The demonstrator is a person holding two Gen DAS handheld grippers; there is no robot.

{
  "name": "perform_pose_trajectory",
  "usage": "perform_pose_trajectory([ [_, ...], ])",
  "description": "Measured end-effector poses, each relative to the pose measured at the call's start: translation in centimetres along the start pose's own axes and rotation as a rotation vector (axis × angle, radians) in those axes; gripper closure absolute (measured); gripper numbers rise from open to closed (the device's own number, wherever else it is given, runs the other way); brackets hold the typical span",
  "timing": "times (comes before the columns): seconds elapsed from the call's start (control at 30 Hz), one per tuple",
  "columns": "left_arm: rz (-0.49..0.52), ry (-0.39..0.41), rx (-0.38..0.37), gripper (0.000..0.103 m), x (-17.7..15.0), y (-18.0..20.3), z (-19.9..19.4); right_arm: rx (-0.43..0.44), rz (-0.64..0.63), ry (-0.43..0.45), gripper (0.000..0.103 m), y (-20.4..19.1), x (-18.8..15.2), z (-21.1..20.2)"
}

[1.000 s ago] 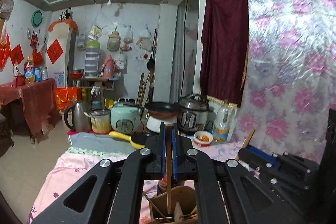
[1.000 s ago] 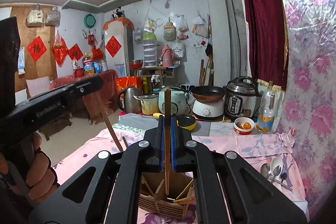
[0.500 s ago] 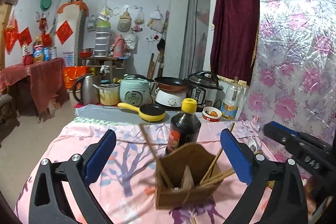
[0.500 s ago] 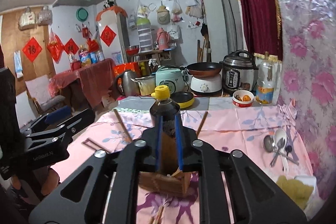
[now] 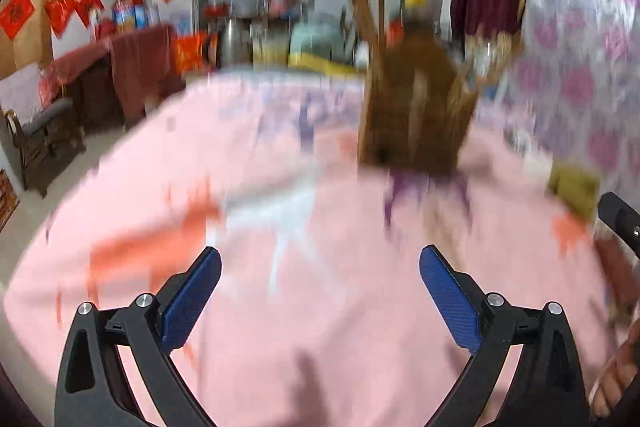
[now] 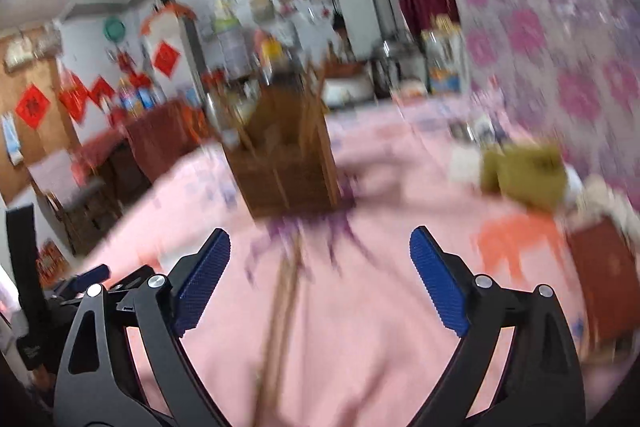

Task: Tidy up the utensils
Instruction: 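Move both open tools back over the remaining chopsticks on the sheet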

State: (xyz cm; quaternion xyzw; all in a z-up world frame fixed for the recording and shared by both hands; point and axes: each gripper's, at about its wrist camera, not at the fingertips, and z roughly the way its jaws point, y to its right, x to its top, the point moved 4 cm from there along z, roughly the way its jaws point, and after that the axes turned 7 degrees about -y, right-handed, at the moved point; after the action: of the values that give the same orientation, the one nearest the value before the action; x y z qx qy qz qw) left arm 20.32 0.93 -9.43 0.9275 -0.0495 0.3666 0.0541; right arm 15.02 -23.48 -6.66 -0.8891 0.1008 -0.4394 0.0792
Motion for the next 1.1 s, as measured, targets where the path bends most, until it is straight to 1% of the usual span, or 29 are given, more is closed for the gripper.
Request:
perform_pose_trajectory([
  [0.03, -0.005, -0.024, -0.013, 0.005, -1.7, -0.2, 0.0, -0.003, 0.016, -0.045, 0.015, 0.5, -1.7, 0.3],
  [0.1, -0.010, -0.044, -0.045, 0.006, -4.1, -0.3, -0.6, -0.006, 0.029, -0.094, 0.015, 1.2, -3.9, 0.2],
  [0.17, -0.001, -0.043, -0.065, 0.006, -5.7, -0.4, -1.3, -0.016, 0.037, -0.107, 0.015, 2.0, -5.0, 0.0],
  [0.23, 0.030, -0.040, -0.067, 0.006, -7.0, 0.1, -2.0, -0.020, 0.055, -0.105, 0.015, 3.0, -5.6, -0.6],
  [0.3, 0.080, -0.033, -0.073, 0.005, -8.2, 1.0, -2.9, -0.052, 0.086, -0.094, 0.015, 4.3, -5.8, -1.0],
  [0.4, 0.149, -0.033, -0.077, 0.006, -8.4, 3.1, -3.1, -0.058, 0.150, -0.109, 0.015, 5.8, -5.9, -0.9],
  [0.47, 0.194, -0.031, -0.104, 0.006, -8.9, 4.5, -3.5, -0.047, 0.189, -0.113, 0.015, 6.6, -6.2, -1.1],
  [0.57, 0.251, -0.048, -0.133, 0.005, -9.7, 6.0, -3.3, -0.058, 0.198, -0.105, 0.015, 7.2, -6.3, -1.4],
  [0.67, 0.307, -0.078, -0.159, 0.005, -10.4, 7.4, -2.7, -0.055, 0.210, -0.106, 0.015, 7.5, -6.4, -1.4],
  [0.8, 0.362, -0.158, -0.190, 0.005, -11.1, 8.9, -0.9, -0.053, 0.217, -0.116, 0.015, 7.6, -6.6, -1.1],
  [0.87, 0.374, -0.171, -0.178, 0.004, -11.1, 9.3, 0.0, -0.053, 0.217, -0.117, 0.015, 7.6, -6.6, -1.0],
  [0.9, 0.371, -0.166, -0.176, 0.004, -11.0, 9.2, 0.1, -0.053, 0.218, -0.116, 0.015, 7.7, -6.6, -1.1],
  [0.93, 0.363, -0.156, -0.156, 0.004, -10.6, 8.9, 0.3, -0.052, 0.219, -0.115, 0.015, 7.7, -6.6, -1.0],
  [0.97, 0.350, -0.139, -0.115, 0.004, -10.1, 8.4, 0.5, -0.052, 0.221, -0.114, 0.015, 7.8, -6.6, -1.0],
  [1.0, 0.318, -0.111, -0.040, 0.004, -9.3, 7.2, 0.8, -0.051, 0.223, -0.112, 0.015, 7.8, -6.5, -1.0],
  [1.03, 0.293, -0.097, 0.000, 0.004, -8.7, 6.2, 1.0, -0.049, 0.224, -0.113, 0.015, 7.9, -6.6, -1.0],
  [1.07, 0.242, -0.094, 0.048, 0.004, -8.0, 4.4, 1.4, -0.049, 0.223, -0.113, 0.015, 7.8, -6.6, -1.0],
  [1.1, 0.175, -0.111, 0.065, 0.004, -7.6, 2.3, 1.8, -0.046, 0.222, -0.113, 0.015, 7.8, -6.6, -1.0],
])
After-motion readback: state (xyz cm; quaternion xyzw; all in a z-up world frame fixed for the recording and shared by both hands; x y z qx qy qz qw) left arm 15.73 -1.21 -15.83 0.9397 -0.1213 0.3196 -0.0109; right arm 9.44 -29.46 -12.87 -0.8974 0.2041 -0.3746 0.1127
